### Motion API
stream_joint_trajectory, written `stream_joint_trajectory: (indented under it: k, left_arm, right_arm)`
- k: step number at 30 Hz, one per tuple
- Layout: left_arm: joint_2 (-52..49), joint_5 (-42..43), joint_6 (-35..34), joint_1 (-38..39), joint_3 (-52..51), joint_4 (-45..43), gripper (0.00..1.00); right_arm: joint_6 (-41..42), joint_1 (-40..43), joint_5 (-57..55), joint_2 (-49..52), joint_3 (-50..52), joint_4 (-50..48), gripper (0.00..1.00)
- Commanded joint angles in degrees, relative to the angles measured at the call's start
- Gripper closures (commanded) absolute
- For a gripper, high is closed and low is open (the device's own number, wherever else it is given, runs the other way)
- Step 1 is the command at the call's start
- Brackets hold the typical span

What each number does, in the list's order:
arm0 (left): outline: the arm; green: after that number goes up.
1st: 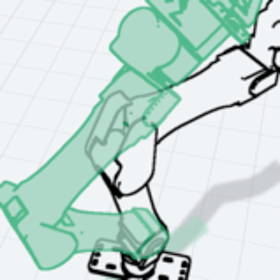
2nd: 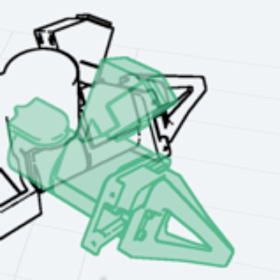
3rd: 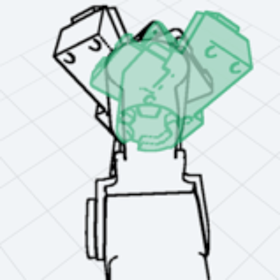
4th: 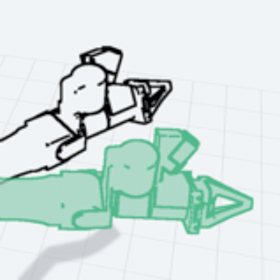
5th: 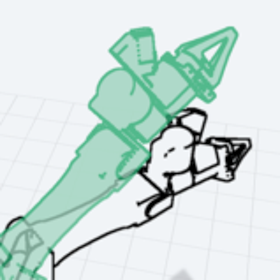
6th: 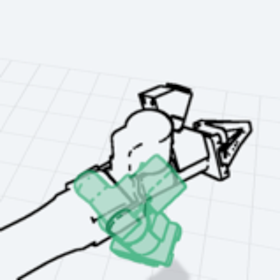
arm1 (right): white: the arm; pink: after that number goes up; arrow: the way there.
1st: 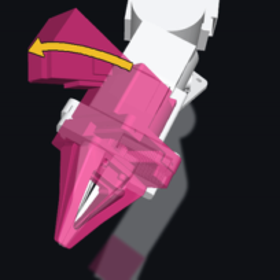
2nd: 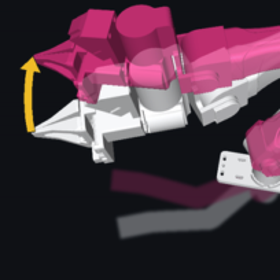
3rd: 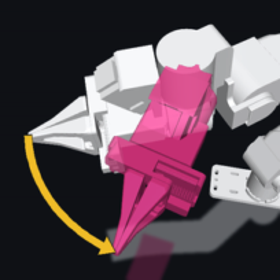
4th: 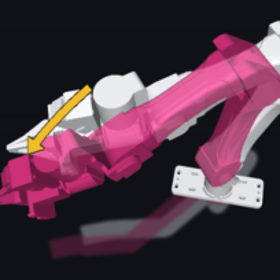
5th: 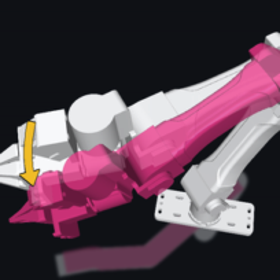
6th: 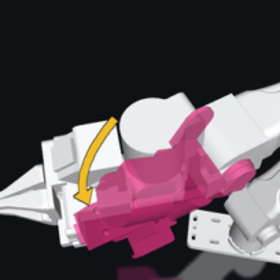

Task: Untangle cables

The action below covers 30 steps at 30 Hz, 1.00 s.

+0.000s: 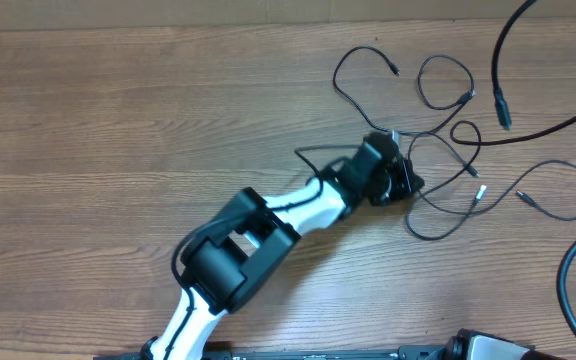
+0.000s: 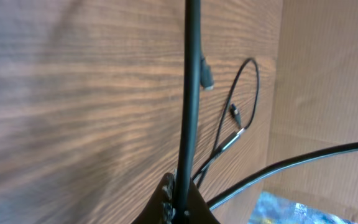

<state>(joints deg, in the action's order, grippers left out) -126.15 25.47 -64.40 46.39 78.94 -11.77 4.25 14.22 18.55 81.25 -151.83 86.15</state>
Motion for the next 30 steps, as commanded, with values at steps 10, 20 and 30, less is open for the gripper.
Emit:
stream_joint_trajectory:
  k: [10, 20, 30]
  left_arm:
    - [2.78, 11.34, 33.9, -7.34, 25.4, 34.42, 0.96]
    - [12.46, 11.41, 42.14, -7.39, 32.57, 45.2, 0.96]
    - [25.35, 0.57, 46.77, -8.22, 32.57, 56.04, 0.96]
  right_arm:
    - [0.11, 0.11, -12.13, 5.99, -0.81, 0.11, 0.96]
    - [1.6, 2.23, -22.69, 17.7, -0.81, -1.22, 0.96]
    - [3.48, 19.65, -19.61, 24.72, 4.31, -6.75, 0.96]
